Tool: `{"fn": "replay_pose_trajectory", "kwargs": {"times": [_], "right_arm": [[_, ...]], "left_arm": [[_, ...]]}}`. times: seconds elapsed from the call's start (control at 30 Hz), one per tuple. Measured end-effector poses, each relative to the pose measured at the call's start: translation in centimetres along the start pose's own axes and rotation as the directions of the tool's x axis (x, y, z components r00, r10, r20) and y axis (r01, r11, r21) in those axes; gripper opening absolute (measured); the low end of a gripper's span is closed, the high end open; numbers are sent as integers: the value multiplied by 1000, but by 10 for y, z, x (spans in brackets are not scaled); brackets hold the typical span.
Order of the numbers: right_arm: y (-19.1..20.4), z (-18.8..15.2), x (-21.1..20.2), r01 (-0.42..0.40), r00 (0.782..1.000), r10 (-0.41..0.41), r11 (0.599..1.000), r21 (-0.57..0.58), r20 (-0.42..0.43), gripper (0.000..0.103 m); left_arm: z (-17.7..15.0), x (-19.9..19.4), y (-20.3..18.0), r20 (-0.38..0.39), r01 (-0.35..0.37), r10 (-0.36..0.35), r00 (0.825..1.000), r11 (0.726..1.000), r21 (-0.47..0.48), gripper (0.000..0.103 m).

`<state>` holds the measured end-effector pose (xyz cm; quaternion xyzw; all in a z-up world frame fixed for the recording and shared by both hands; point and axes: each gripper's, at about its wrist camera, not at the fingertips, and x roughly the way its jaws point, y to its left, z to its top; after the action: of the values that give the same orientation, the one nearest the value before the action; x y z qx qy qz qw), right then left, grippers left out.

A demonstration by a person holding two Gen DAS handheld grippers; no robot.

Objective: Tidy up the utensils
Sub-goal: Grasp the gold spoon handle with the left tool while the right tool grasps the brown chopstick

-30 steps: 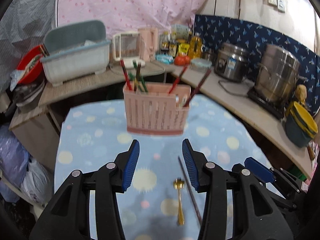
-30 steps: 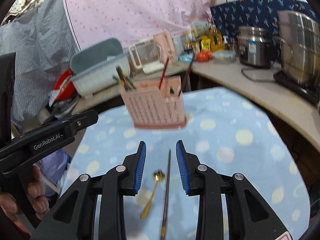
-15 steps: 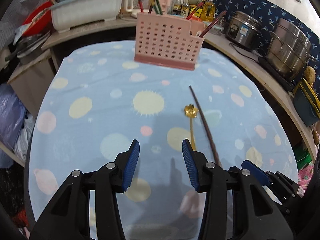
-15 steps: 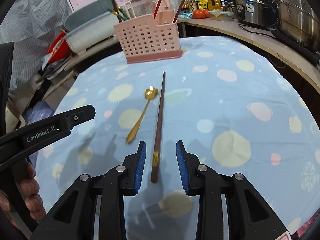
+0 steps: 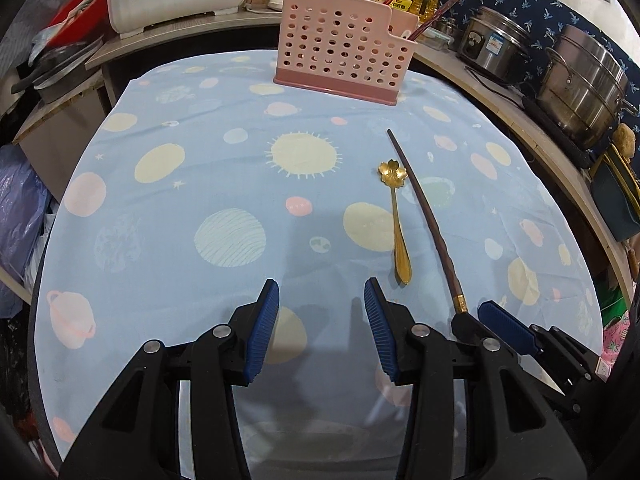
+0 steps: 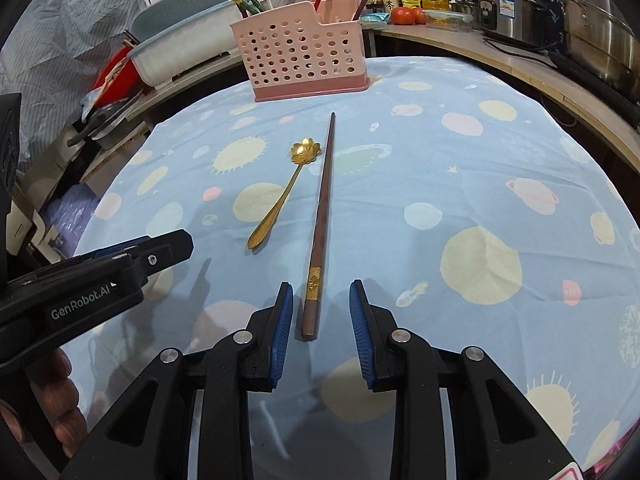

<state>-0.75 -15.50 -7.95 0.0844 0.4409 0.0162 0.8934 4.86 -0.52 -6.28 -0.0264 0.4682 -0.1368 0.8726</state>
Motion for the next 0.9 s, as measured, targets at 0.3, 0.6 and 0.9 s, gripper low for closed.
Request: {"fn": "replay_pose_trajectory", "kwargs": {"times": [0.3, 0.6, 0.9], "right_arm": [[0, 0, 4, 29, 999, -29, 999, -26, 14, 7], [-25, 2, -4, 49, 998, -52, 997, 53, 41, 7], [-37, 1, -5, 39, 999, -42, 995, 91, 32, 7]], "left_arm": [[-3, 6, -7, -21, 16, -15, 1000, 1000, 13, 42], [2, 8, -26, -30, 79, -78, 997, 996, 28, 48], [12, 33, -39, -48, 84, -83, 995, 996, 30, 41]]}}
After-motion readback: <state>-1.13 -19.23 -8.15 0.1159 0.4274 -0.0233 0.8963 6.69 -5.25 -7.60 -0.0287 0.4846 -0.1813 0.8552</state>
